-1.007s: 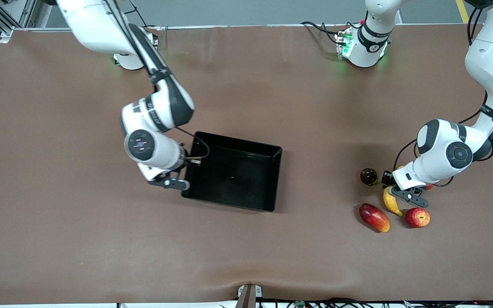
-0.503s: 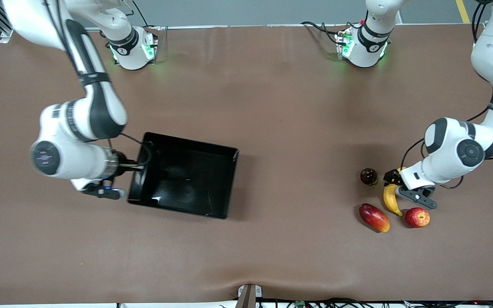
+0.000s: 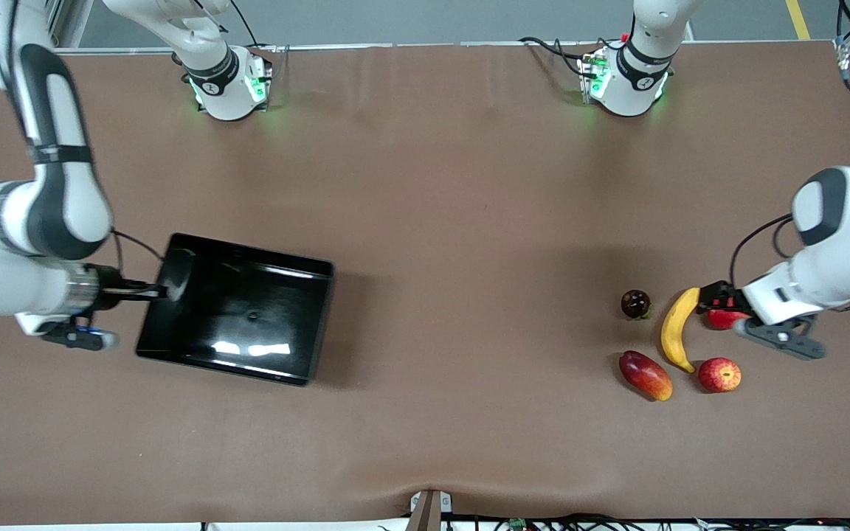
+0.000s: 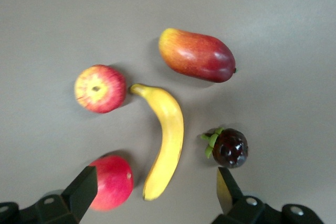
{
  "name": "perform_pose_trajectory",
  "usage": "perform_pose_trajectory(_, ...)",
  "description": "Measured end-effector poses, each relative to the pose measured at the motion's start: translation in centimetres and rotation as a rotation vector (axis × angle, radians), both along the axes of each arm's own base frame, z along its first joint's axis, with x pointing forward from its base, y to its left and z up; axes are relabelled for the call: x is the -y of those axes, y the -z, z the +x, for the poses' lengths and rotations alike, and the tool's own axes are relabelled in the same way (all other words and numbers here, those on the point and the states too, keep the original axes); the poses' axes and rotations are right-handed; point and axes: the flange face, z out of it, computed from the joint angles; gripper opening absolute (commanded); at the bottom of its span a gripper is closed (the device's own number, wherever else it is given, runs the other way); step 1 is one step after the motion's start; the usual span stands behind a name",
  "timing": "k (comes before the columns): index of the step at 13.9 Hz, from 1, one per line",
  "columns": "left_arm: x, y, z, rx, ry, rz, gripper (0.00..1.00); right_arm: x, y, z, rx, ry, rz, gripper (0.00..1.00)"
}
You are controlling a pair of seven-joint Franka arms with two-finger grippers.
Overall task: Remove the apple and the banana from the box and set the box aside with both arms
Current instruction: 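Drag the black box away with the right gripper while the left gripper withdraws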
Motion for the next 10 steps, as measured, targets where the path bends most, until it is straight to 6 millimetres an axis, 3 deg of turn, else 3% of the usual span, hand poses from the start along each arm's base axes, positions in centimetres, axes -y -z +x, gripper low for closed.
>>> perform_pose_trajectory(2,-0.2,-3.1,-0.2,0.006,-0.047,0.031,1.0,5.4,0.3,-0.8,0.011,-0.007,0.013,0.0)
perform_pose_trajectory(4,-0.2,-5.5,-0.8,-0.007,-0.098,0.065,1.0,9.6,0.7,-1.7,0.001,0.0,-0.02,0.0)
perform_pose_trajectory(8,-0.8,-10.9,-1.4,-0.044,-0.188,0.073,1.0,14.5,2.3,-3.7,0.002,-0.012,-0.031,0.0)
perform_pose_trajectory(10,-0.2,-13.8,-1.8,-0.038,-0.283,0.046,1.0,16.4,4.5,-5.0,0.019,-0.029,-0.045,0.0)
